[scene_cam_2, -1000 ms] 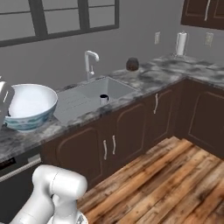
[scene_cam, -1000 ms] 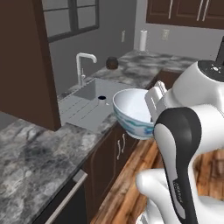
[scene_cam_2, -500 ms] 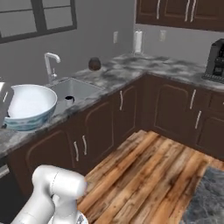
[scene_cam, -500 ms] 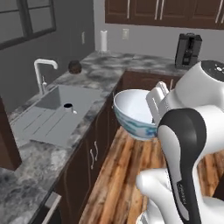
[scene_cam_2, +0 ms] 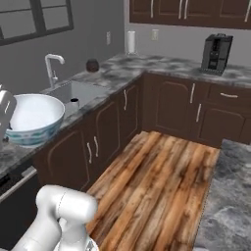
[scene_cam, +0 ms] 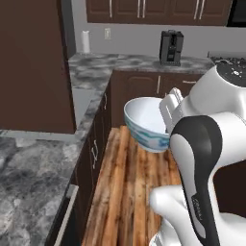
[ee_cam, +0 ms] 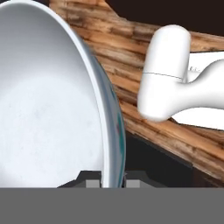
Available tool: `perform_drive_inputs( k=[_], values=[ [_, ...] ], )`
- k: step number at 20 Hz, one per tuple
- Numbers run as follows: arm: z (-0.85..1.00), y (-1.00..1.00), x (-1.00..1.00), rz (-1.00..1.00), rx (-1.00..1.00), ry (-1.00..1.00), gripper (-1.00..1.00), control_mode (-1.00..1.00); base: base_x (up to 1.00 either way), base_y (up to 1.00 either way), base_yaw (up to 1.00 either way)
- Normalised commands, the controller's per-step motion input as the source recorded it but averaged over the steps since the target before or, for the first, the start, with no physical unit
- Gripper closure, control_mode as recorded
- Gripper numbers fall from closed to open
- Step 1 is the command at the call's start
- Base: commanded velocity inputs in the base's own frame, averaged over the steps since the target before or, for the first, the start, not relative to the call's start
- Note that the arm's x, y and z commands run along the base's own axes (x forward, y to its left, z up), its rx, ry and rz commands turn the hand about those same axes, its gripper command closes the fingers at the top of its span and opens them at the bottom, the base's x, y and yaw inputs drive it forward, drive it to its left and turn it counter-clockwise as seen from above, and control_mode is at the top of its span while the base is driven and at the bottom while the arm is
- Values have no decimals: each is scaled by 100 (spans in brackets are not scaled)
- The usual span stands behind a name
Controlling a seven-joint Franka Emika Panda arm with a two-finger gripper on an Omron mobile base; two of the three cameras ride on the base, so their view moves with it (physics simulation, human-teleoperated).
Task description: Pick the mug and place it in the sink. Pick the bowl and place it in the open cabinet and then close the cabinet.
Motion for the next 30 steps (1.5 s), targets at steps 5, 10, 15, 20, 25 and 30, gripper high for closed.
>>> perform_drive_inputs(
  k=[5, 10, 15, 20, 25, 30],
  values=[
    [0, 0, 0, 0, 0, 0, 100, 100, -100, -30, -24],
    [0, 0, 0, 0, 0, 0, 100, 100, -100, 55, 2],
    [0, 0, 0, 0, 0, 0, 100, 100, -65, 92, 28],
    [0, 0, 0, 0, 0, 0, 100, 100, -1, 25, 57],
    [0, 0, 0, 0, 0, 0, 100, 100, 12, -49, 65],
    [0, 0, 0, 0, 0, 0, 100, 100, 19, -69, 58]
  ],
)
